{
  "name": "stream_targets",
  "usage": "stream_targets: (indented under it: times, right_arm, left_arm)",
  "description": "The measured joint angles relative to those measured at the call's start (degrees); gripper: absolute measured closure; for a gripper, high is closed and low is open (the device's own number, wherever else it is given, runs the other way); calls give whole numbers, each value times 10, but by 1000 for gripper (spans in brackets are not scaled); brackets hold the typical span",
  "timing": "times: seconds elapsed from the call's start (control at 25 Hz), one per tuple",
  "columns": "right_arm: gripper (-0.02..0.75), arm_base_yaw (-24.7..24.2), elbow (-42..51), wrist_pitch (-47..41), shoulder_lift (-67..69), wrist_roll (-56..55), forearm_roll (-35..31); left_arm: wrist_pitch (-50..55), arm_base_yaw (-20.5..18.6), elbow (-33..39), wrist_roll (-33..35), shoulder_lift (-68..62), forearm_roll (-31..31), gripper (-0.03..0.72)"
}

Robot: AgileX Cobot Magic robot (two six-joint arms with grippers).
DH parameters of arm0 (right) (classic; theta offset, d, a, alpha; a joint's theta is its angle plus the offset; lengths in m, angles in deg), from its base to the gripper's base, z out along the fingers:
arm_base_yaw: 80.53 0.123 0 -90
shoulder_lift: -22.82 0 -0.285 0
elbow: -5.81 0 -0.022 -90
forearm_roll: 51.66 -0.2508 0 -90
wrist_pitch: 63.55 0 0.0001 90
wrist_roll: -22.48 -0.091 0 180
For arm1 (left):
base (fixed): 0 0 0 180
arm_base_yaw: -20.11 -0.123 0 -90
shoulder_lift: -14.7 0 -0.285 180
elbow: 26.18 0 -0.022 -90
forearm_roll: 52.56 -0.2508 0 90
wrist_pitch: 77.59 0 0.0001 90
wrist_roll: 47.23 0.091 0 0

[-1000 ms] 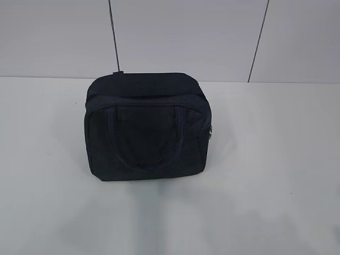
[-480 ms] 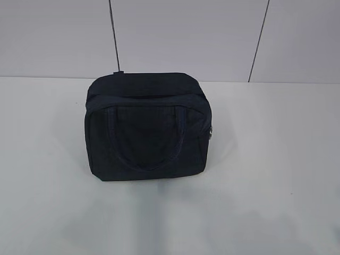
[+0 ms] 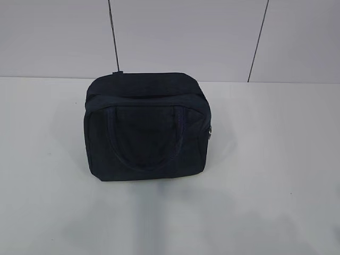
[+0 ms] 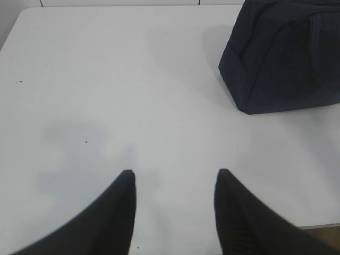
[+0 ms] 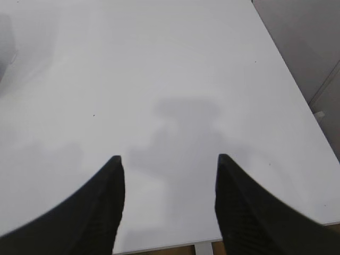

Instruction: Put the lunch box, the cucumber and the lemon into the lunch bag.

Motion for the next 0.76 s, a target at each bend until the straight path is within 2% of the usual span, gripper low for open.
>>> stream_targets:
  times: [0.76]
  right_arm:
    - [304,0,0,0,0,0,0]
  left_arm:
    - [0,0,0,-1,0,0,349]
